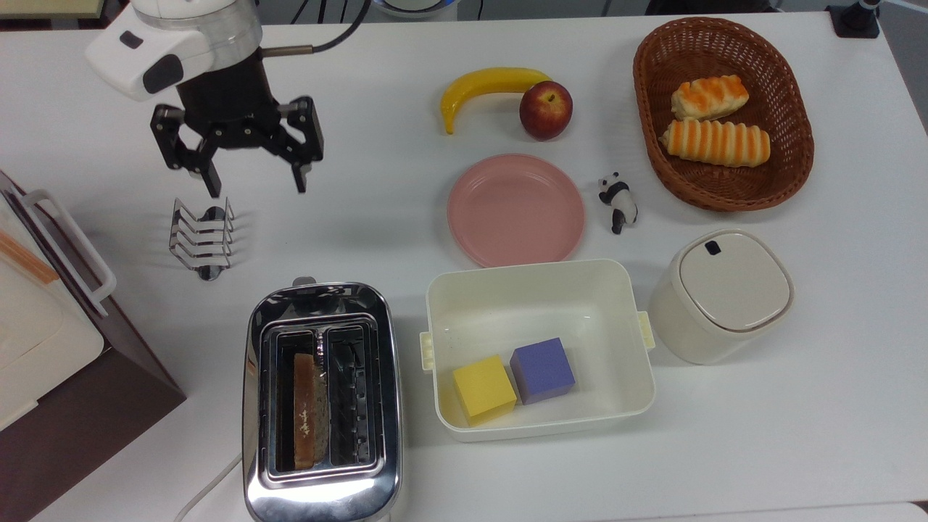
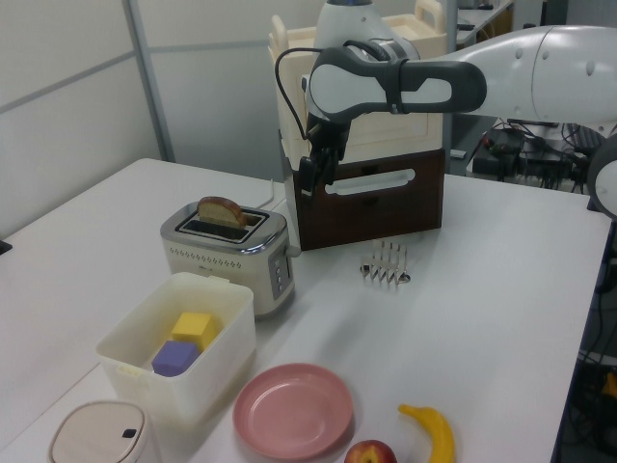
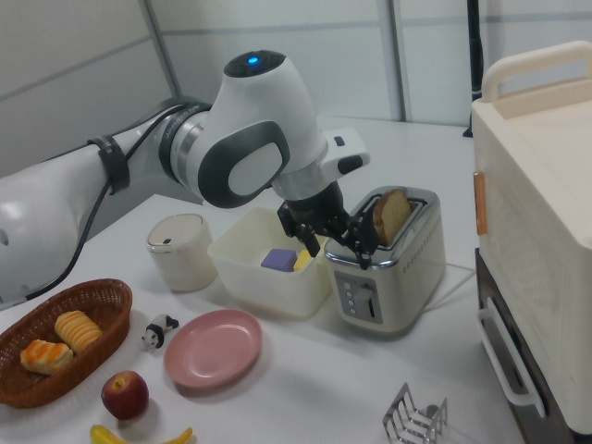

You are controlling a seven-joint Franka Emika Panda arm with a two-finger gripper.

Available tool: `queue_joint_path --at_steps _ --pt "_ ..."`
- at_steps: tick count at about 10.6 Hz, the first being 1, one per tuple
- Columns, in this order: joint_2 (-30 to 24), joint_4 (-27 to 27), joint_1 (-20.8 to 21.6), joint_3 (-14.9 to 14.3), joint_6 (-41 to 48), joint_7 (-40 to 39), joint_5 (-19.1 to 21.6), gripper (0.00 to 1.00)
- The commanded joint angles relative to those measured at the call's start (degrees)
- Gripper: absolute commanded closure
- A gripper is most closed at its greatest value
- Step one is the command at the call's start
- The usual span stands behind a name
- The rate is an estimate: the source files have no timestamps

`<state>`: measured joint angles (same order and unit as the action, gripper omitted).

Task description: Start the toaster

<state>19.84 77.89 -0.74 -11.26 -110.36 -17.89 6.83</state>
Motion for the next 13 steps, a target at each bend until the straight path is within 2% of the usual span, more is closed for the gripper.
queue_joint_path --at_steps 1,3,13 --pt "-2.3 1.0 0.0 -0.1 6.4 -0.8 -1.6 0.0" --pt "-3.8 1.2 -0.3 -0.3 10.8 -0.6 -1.4 0.0" --pt "-4.6 1.4 -2.4 -0.4 10.9 -1.5 -0.9 0.0"
